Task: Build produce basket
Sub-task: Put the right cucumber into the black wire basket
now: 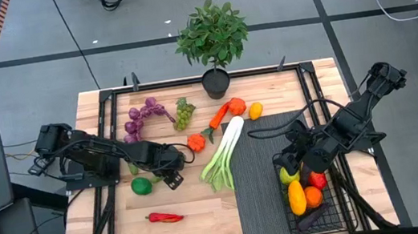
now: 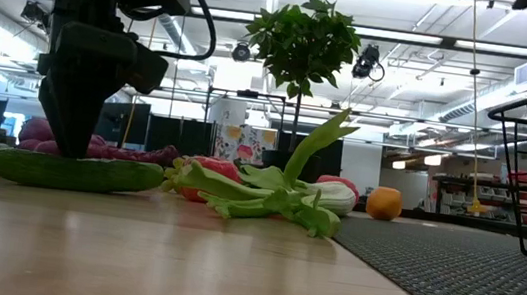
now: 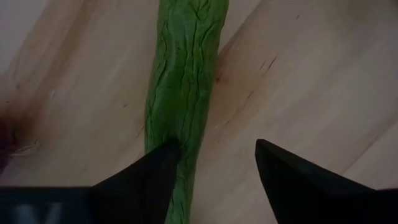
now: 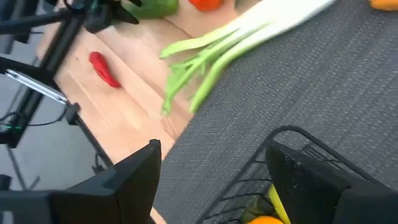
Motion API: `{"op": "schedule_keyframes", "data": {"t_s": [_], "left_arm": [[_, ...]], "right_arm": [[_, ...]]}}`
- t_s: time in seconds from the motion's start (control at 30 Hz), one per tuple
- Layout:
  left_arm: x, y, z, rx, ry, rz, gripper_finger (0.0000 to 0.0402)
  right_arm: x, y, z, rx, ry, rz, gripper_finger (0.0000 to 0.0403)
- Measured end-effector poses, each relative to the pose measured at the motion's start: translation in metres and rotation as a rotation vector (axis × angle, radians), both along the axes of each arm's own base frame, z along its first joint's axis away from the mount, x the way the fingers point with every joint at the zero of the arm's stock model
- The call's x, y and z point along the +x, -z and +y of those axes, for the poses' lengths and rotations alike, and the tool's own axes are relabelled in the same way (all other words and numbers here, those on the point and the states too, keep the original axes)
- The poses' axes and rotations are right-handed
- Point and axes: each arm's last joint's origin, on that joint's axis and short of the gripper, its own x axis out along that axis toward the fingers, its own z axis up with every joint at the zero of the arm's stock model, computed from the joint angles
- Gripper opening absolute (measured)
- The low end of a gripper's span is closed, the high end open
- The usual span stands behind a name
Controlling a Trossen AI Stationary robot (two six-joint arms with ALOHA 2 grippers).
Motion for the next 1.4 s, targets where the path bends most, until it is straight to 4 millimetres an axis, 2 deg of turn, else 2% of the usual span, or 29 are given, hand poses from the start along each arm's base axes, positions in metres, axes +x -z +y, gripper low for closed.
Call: {"op": "schedule_keyframes", "data": {"t_s": [0.17,0.3,0.43,0.6,0.83,1.1,1.4], "left_arm": [[0.000,-0.004,0.002,0.000,-0.014,-0.003,0.0188],[0.006,-0.022,0.000,-0.002,0.016,-0.020,0.0175],[0.012,-0.045,0.000,-0.001,0.041,-0.038,0.0173],[0.015,-0.054,0.001,0.024,0.036,-0.039,0.0186],[0.007,-0.047,0.010,0.096,0.055,0.026,0.0223],[-0.002,-0.020,0.025,0.084,0.005,0.053,0.0276],[-0.001,-0.005,0.018,-0.028,0.004,-0.032,0.0286]], "right_arm": [[0.001,-0.001,0.001,0.007,-0.011,-0.011,0.0286],[0.001,-0.001,0.001,0.004,-0.016,-0.010,0.0285],[0.001,-0.001,0.001,-0.004,-0.027,-0.008,0.0285],[0.001,-0.001,0.001,-0.014,-0.041,-0.008,0.0285],[0.001,-0.001,0.001,-0.013,-0.049,-0.005,0.0285],[0.007,-0.004,0.003,0.017,-0.041,-0.061,0.0285],[0.014,-0.008,-0.001,0.022,-0.035,-0.108,0.0285]]}}
